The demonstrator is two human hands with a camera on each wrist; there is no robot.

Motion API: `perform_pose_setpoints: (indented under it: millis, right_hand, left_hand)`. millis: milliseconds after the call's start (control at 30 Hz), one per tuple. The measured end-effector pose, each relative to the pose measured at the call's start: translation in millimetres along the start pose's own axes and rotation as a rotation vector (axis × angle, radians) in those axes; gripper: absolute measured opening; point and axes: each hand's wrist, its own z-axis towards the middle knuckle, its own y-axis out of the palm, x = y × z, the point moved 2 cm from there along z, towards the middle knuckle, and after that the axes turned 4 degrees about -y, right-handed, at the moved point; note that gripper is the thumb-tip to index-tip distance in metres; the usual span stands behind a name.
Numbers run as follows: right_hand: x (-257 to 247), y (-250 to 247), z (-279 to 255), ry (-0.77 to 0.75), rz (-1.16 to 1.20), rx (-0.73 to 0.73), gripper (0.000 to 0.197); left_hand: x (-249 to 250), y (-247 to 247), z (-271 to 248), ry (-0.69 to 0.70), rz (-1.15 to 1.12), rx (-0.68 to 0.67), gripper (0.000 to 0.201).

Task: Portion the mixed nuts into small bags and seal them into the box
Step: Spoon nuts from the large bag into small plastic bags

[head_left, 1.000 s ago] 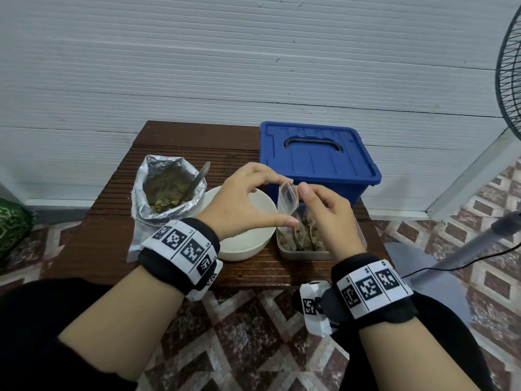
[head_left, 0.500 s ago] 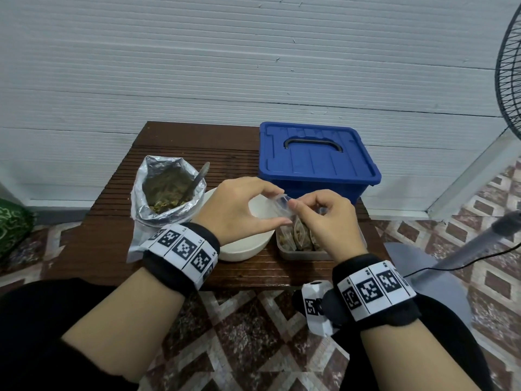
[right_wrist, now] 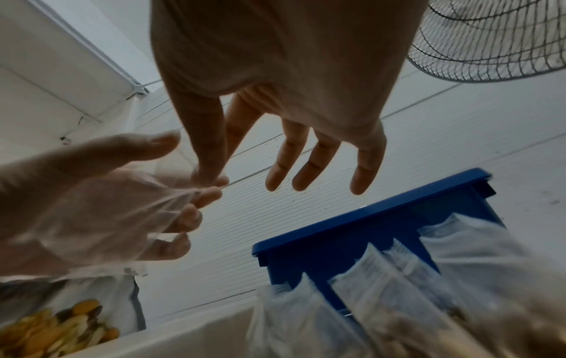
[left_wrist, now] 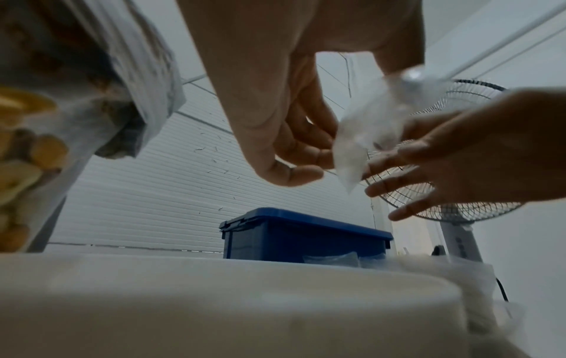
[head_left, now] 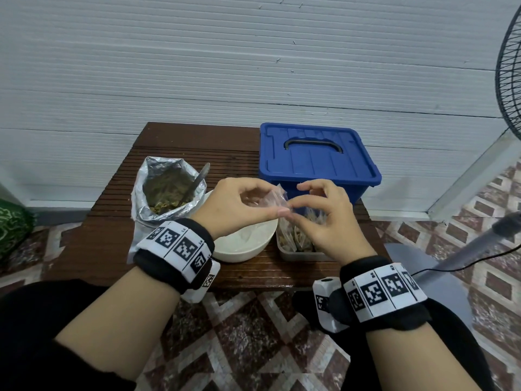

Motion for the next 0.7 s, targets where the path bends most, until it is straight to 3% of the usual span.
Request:
perform_pose_setpoints:
  millis: [233, 333, 467, 700]
  right_hand:
    - [-9.8, -3.0, -1.1, -0.050, -0.053, -0.095, 0.021]
    - [-10.6, -5.0, -0.7, -0.038, -0.104, -0.155, 0.016]
    - [-9.4, -6.8, -0.8, -0.025, -0.134, -0.130, 0.020]
    - [-10.2, -8.4, -1.0, -0.007, -0.161, -0.147, 0.020]
  left_hand:
    - [-2.3, -4.9, 1.0, -0.117, -0.040, -0.119, 0.034]
    - [-3.6, -6.2, 0.4, -0.141, -0.058, -0.148, 0.037]
    - [-5.0, -5.2, -0.8, -0.170, -0.020, -0.226, 0.050]
    - [-3.3, -9.3, 0.5, -0.169, -0.013, -0.136, 0.043]
